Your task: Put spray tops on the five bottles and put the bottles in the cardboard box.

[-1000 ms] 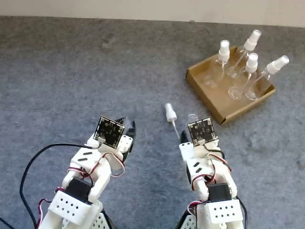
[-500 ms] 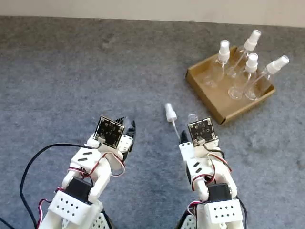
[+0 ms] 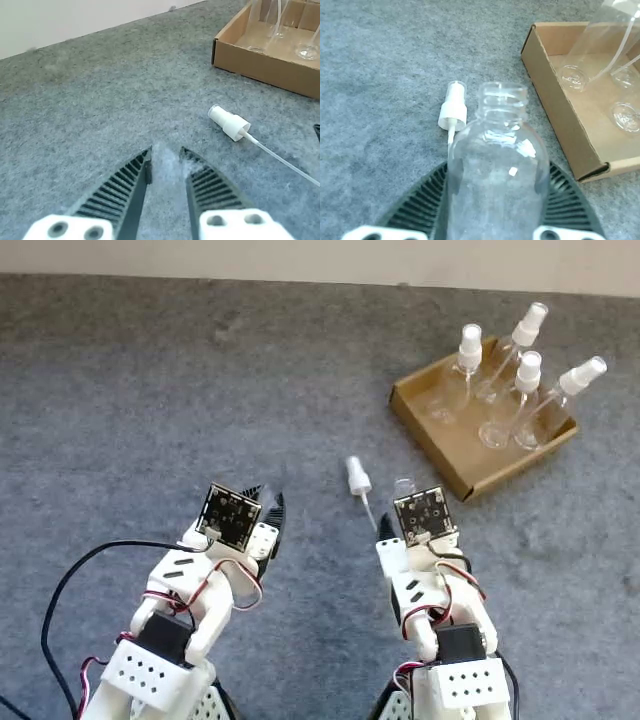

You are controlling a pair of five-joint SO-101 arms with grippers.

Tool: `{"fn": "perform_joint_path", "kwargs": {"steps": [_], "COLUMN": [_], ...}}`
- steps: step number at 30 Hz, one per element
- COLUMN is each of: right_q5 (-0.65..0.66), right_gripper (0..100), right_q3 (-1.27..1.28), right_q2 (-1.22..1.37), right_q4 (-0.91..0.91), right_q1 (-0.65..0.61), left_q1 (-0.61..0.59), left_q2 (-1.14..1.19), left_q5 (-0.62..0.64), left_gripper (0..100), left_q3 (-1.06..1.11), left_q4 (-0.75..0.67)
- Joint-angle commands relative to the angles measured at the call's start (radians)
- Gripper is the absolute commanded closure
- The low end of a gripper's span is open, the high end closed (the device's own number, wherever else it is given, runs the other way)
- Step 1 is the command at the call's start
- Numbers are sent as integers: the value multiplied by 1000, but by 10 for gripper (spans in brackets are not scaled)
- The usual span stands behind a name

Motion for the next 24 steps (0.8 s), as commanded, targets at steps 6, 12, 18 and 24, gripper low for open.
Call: {"fn": "perform_joint_path", "kwargs": {"steps": [6, 12, 18, 24], "right_q5": [0, 0, 0, 0], "right_gripper": [827, 827, 827, 827], "right_q3": [122, 122, 122, 122], "right_q2": [-15, -15, -15, -15], "right_q4": [-31, -31, -31, -33], "right_q1": [-7, -7, -7, -7], "left_q1": [-12, -12, -12, -12], "left_q2": [-1, -1, 1, 1], "left_q5": [-9, -9, -9, -9], "left_gripper": [934, 934, 934, 934], "left_q3": [-8, -8, -54, -168], "left_q4": [-28, -28, -3, 150]}}
